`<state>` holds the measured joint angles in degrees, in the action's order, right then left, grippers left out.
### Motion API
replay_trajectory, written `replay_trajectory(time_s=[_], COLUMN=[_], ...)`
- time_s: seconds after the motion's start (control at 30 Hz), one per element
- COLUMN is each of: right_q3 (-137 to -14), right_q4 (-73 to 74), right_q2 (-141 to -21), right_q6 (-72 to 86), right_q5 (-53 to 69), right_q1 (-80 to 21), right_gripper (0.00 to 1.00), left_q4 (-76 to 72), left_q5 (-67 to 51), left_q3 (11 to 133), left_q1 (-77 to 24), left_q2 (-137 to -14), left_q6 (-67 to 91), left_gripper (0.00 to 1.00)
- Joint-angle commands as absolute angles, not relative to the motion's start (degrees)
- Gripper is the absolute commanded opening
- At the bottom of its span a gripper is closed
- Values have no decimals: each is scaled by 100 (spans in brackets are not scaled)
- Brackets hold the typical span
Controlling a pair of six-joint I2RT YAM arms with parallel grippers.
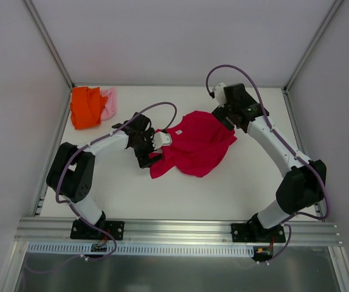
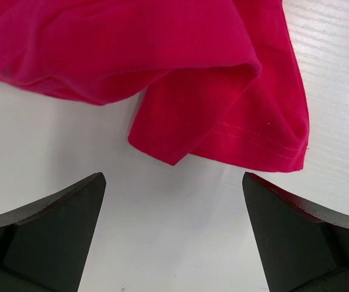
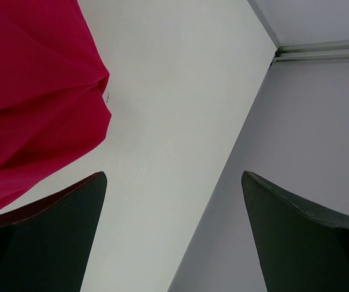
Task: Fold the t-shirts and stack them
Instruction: Flatten out the tshirt
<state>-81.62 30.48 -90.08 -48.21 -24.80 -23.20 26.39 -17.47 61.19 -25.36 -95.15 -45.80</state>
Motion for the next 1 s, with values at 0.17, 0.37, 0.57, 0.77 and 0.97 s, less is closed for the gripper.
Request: replay_trajectory(time_s=[0.17,0.37,0.57,0.77,0.97], right_q3=[-8323,-8297,-8227,-8200,-8191], right_q4=[3032,3041,2988,2979,2988], right_q2=[-8939,-8930,-9018,-9035,-9062], right_q6=[-4755,-4764,-4790,-4799,-4808], right_q5=[-2479,-2400,-2382,-2373,-2373], right_q1=[-2276,-2276,-2268,-2241,-2215], right_gripper=[100,100,100,100,100], left_q4=[2505,2303,2127,2188,2153], left_q5=[-1556,-1380,-1310,-1292,-1231], left_q3=[6293,6398,6434,6565,6662], left_q1=[-2628,-2646,-2716,-2760,-2812], left_q2=[-10080,-10354,-10231,-10117,-10169], left_q6=[-4641,-4632,-4588,-4562,-4561], left_gripper=[99,99,99,99,99])
